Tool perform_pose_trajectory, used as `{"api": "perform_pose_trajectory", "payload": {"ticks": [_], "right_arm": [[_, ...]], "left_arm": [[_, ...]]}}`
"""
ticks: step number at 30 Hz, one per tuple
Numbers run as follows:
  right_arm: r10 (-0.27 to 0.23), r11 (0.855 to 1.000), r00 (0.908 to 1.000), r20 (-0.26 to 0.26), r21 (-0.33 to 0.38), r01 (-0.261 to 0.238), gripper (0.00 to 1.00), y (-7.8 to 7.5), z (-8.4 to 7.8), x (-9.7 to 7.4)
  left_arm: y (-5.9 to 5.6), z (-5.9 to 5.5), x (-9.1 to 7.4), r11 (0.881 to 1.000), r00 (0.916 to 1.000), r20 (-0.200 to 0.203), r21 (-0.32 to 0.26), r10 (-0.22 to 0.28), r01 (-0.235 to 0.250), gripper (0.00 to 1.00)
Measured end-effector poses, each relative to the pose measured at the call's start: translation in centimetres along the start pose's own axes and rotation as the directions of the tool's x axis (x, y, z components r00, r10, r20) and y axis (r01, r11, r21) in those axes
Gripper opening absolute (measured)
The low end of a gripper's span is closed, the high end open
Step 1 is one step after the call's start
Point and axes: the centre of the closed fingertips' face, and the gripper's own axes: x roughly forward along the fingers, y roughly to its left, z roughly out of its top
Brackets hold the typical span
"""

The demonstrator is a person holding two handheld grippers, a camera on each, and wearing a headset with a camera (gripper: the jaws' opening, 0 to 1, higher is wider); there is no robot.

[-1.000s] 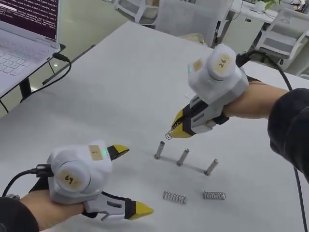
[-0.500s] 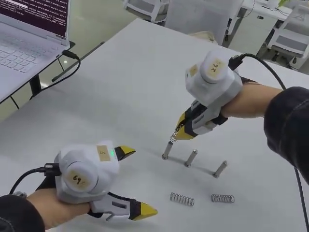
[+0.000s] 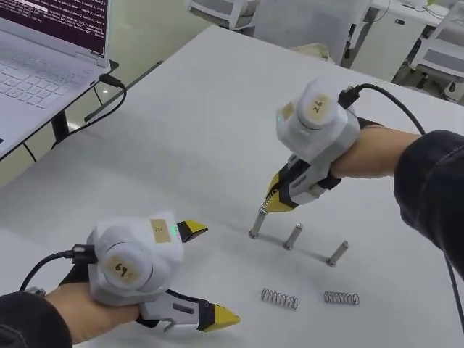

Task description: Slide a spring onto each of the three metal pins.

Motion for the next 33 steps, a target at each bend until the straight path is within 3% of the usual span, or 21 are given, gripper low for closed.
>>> {"api": "perform_pose_trajectory", "payload": {"ticks": [33], "right_arm": [[0.013, 1.000, 0.9999, -0.007, 0.009, -0.013, 0.08, 0.16, 0.03, 0.49]], "left_arm": [[-0.13, -0.45, -0.01, 1.000, 0.9999, -0.010, -0.011, -0.011, 0.011, 0.74]]}}
